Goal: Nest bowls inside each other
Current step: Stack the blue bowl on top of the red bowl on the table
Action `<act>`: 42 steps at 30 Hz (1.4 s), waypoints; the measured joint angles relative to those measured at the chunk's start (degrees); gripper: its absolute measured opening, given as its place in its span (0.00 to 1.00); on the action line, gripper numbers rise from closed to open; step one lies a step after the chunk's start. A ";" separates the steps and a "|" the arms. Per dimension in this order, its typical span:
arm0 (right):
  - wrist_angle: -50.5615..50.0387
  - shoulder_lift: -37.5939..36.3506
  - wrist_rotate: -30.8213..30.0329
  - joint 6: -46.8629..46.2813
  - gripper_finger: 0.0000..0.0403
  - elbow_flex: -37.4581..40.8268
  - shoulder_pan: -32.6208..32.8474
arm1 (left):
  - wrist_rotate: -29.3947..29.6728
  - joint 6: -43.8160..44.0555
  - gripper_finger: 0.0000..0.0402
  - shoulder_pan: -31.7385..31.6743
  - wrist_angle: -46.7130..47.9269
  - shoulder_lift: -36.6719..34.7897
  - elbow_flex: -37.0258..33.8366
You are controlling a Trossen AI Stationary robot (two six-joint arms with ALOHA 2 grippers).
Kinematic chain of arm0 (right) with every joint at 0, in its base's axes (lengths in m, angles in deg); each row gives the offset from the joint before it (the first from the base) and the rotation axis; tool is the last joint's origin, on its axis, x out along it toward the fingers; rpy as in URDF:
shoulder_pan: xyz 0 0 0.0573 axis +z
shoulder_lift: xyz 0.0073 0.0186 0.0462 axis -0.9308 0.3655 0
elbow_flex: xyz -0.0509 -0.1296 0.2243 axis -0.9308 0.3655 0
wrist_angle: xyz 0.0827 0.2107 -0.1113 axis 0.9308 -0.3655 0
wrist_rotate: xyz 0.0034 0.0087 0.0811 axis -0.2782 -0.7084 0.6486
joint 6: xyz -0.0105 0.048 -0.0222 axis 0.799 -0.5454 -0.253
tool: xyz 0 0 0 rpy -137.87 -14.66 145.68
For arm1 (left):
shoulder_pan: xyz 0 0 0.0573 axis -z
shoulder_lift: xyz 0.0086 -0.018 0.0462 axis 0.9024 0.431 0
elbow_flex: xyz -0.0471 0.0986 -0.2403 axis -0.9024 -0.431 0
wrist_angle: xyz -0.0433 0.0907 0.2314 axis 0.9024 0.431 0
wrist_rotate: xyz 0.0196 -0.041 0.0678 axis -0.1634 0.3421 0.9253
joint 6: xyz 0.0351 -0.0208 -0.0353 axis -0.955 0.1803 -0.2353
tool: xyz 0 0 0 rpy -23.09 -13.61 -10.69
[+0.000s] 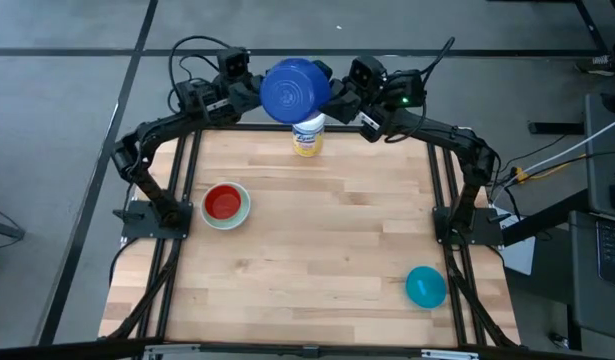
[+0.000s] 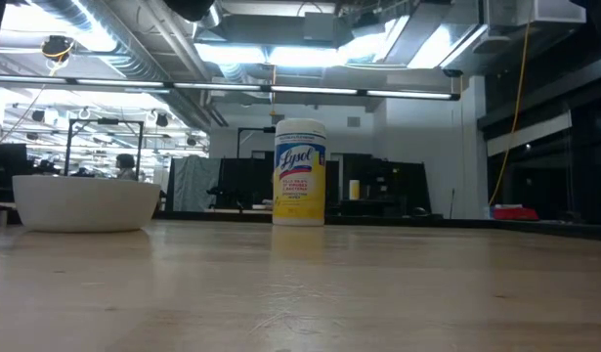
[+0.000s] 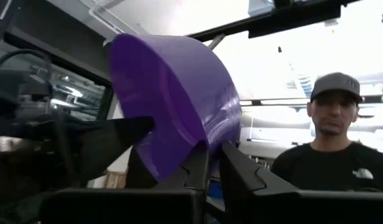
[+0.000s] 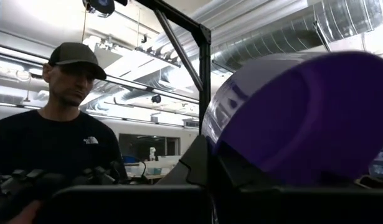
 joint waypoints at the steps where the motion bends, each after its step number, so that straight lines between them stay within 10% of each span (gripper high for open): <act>1: 0.00 -0.06 0.00 -0.31 0.01 0.01 -0.06 | -0.16 -0.74 0.04 0.05 0.32 -0.03 0.04; 22: -13.42 0.05 10.07 -6.77 0.68 0.11 -4.08 | -5.00 2.70 0.00 -5.84 0.47 -1.82 5.76; 32: -42.32 0.05 15.63 1.48 0.65 4.03 -8.63 | -13.10 7.01 0.00 -8.38 5.17 -2.08 16.63; 42: -56.96 -0.15 18.30 9.23 0.58 5.55 -9.23 | -15.83 1.33 0.00 -10.79 9.80 -2.02 6.59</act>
